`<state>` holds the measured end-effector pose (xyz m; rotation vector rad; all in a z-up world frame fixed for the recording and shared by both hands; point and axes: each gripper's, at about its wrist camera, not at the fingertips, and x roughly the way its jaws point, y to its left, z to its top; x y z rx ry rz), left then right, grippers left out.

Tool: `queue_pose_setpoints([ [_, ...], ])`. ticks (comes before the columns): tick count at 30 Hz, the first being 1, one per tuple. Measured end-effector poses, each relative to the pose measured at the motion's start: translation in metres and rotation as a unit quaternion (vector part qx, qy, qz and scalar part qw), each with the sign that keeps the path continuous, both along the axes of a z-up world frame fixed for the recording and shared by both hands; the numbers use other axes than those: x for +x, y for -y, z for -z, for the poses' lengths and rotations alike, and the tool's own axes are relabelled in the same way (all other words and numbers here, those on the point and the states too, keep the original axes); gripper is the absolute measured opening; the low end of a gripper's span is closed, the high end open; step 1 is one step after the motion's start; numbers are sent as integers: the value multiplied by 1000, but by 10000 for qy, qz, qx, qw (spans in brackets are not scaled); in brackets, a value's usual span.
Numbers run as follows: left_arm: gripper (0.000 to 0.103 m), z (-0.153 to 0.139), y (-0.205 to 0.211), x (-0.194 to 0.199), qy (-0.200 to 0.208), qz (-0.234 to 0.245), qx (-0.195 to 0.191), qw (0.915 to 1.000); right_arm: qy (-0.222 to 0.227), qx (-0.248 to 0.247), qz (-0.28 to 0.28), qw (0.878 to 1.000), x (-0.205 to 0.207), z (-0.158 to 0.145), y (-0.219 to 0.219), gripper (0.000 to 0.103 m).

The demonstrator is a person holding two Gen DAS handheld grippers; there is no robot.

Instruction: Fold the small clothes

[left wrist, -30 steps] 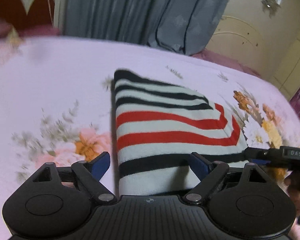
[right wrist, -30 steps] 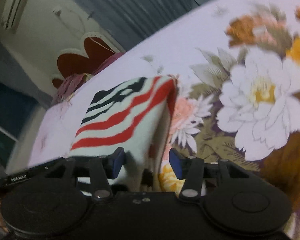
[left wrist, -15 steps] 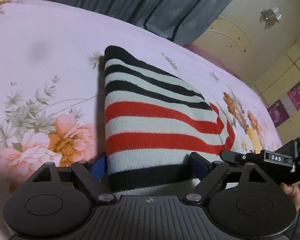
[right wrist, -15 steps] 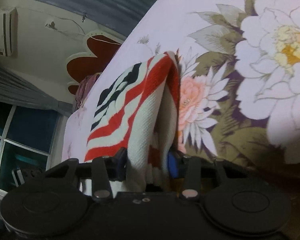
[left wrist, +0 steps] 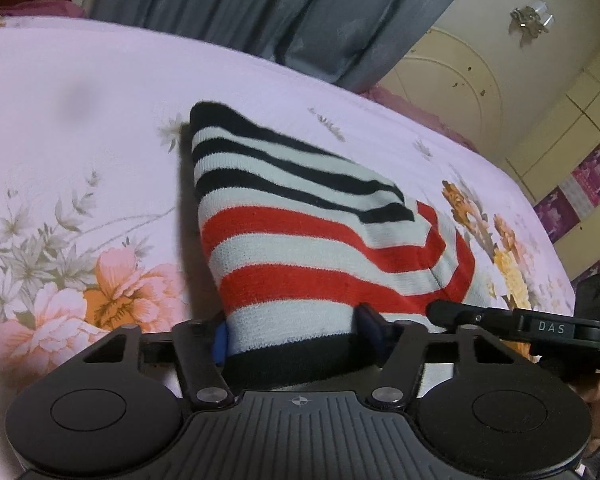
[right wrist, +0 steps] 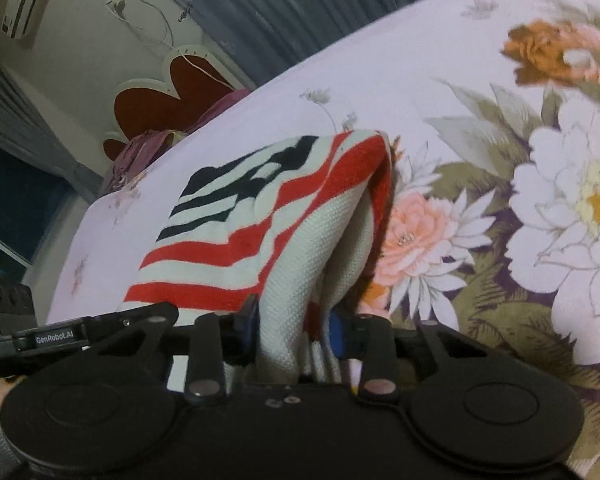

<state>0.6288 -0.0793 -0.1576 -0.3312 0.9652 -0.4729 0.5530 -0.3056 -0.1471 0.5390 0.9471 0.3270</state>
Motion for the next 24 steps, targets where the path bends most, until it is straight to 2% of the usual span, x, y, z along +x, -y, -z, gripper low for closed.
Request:
queue_pose_setpoints([
  [8, 51, -30, -14, -14, 401, 174, -165, 9989, 531, -623, -197, 9964, -17, -45, -26, 31],
  [13, 51, -53, -41, -24, 653, 146, -323, 9972, 823, -865, -252, 9925, -22, -73, -53, 31],
  [18, 51, -71, -81, -36, 859, 53, -306, 9958, 1071, -1012, -377, 9884, -22, -91, -94, 31],
  [24, 51, -79, -149, -52, 886, -231, -212, 9956, 1156, -949, -615, 9868, -13, -91, -156, 31],
])
